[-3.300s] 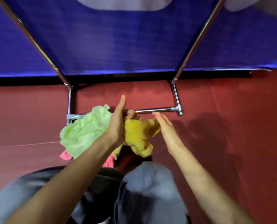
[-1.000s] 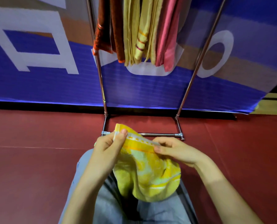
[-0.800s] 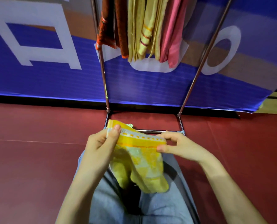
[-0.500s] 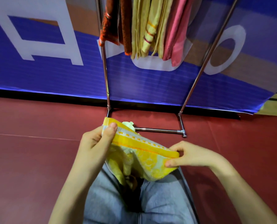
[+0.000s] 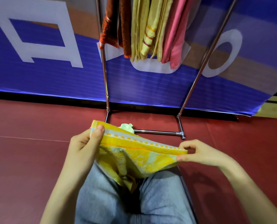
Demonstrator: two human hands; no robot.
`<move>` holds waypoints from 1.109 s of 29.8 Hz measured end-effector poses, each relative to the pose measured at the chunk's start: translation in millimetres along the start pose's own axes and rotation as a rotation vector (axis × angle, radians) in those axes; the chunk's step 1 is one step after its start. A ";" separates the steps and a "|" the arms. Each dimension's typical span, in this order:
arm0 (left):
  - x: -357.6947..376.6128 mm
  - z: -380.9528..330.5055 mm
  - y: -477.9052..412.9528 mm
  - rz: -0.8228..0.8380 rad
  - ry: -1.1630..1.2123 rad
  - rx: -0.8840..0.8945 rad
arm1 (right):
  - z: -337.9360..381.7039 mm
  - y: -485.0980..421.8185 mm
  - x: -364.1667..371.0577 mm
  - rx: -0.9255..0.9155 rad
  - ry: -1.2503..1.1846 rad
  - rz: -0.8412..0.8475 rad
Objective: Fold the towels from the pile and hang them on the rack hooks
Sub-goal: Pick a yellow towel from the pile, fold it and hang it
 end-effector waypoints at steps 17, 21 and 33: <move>-28.2 2.1 -8.9 -0.098 0.072 0.009 | -10.1 4.5 11.0 -0.023 0.050 0.207; -29.9 4.2 -10.4 -0.110 0.104 -0.007 | -14.9 12.4 3.9 0.081 -0.086 0.175; -33.9 13.2 -12.6 -0.093 0.156 -0.017 | -30.1 28.3 -1.3 0.178 -0.654 -0.300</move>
Point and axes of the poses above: each hand's wrist, its own y-axis away from the middle knuckle, its own x-axis out of the palm, z = x × y, the point moved 4 cm from there along -y, towards the middle knuckle, and after that the axes turned 10 degrees about -x, right-handed, at the moved point
